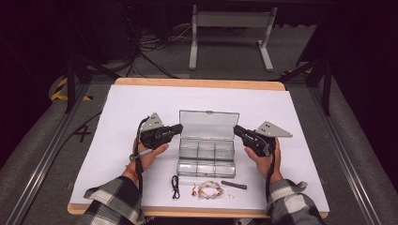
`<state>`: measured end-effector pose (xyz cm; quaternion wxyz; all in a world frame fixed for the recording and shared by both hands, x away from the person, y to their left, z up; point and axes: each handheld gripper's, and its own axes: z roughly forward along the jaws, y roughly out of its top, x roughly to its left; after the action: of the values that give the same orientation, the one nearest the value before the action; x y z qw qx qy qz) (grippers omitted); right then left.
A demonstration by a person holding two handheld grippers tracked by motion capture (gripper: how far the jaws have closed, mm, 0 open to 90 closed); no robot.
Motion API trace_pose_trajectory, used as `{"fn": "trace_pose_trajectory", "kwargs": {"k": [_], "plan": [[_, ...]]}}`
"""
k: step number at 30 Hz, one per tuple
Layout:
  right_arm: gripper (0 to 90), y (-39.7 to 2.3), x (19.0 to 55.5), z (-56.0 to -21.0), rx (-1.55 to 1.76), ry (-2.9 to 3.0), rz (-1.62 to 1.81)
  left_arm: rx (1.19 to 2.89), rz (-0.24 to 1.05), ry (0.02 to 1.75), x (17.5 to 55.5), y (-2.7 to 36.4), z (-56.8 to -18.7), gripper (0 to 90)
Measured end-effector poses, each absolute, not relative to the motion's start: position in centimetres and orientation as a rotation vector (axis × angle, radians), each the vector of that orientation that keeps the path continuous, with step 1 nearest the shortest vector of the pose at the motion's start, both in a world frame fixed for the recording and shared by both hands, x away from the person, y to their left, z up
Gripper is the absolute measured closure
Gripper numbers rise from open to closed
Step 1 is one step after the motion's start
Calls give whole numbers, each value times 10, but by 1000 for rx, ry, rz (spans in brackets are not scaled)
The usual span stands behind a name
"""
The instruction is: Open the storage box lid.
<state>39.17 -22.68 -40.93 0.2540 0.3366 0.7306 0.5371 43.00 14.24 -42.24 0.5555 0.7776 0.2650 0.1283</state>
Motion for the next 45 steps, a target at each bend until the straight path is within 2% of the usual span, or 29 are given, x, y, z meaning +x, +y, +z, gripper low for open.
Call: {"fn": "trace_pose_trajectory", "kwargs": {"k": [21,24,45], "plan": [[814,-220,399,-422,989,2075,1350,1894,342,670,431,136,-429,817],[800,-219,400,-423,1001,2090,1326,1923,372,675,430,132,-429,791],[759,-219,403,-428,1033,2115,1333,1948,358,683,432,131,-434,751]]}}
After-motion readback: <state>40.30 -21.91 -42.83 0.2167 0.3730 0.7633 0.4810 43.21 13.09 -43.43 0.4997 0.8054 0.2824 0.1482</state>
